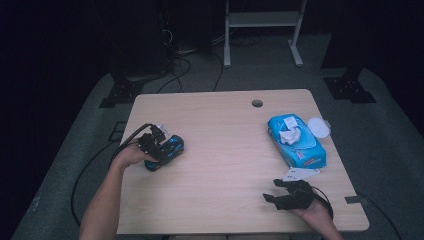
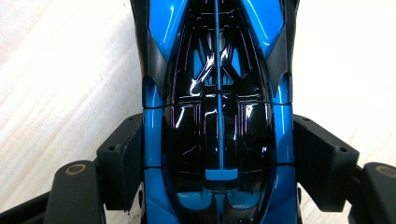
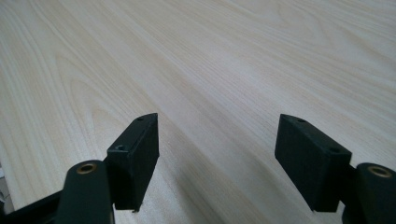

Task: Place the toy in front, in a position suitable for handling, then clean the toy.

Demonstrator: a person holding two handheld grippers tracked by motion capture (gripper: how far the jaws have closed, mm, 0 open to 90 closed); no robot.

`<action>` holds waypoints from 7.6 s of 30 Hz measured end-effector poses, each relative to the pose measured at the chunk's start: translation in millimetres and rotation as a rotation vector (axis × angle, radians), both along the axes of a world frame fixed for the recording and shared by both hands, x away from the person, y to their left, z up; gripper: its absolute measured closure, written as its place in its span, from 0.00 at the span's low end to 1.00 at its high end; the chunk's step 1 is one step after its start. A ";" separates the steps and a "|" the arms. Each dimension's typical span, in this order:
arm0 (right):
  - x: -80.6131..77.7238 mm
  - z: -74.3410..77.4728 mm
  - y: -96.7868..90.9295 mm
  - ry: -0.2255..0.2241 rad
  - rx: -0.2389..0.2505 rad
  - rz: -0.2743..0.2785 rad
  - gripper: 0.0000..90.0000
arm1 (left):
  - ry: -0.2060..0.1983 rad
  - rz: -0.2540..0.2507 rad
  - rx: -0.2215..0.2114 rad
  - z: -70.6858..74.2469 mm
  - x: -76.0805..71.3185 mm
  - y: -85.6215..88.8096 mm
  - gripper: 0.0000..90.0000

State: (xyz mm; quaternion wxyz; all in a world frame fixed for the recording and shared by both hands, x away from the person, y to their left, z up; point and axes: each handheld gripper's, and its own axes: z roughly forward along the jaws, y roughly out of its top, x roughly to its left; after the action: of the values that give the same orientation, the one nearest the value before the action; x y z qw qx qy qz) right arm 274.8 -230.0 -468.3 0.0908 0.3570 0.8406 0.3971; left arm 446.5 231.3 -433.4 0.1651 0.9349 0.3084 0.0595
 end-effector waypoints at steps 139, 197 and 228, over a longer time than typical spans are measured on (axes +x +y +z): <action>91.4 97.4 -61.2 -0.198 -0.079 -0.400 0.96 | -0.389 -0.286 -0.445 -12.7 -117.1 -112.7 0.09; 66.8 28.4 104.9 -0.072 -0.131 0.122 0.67 | -0.305 -0.313 -0.408 -34.0 -101.6 -126.2 0.13; 40.2 24.5 77.0 -0.137 -0.158 0.057 0.92 | -0.309 -0.322 -0.352 -43.1 -100.5 -135.9 0.26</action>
State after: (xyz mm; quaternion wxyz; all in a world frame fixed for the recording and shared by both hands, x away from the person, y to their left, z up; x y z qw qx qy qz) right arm 315.0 -152.9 -443.8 0.1645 0.2968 0.8709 0.3556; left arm 346.0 95.4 -476.4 0.3771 0.9088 0.1327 0.1198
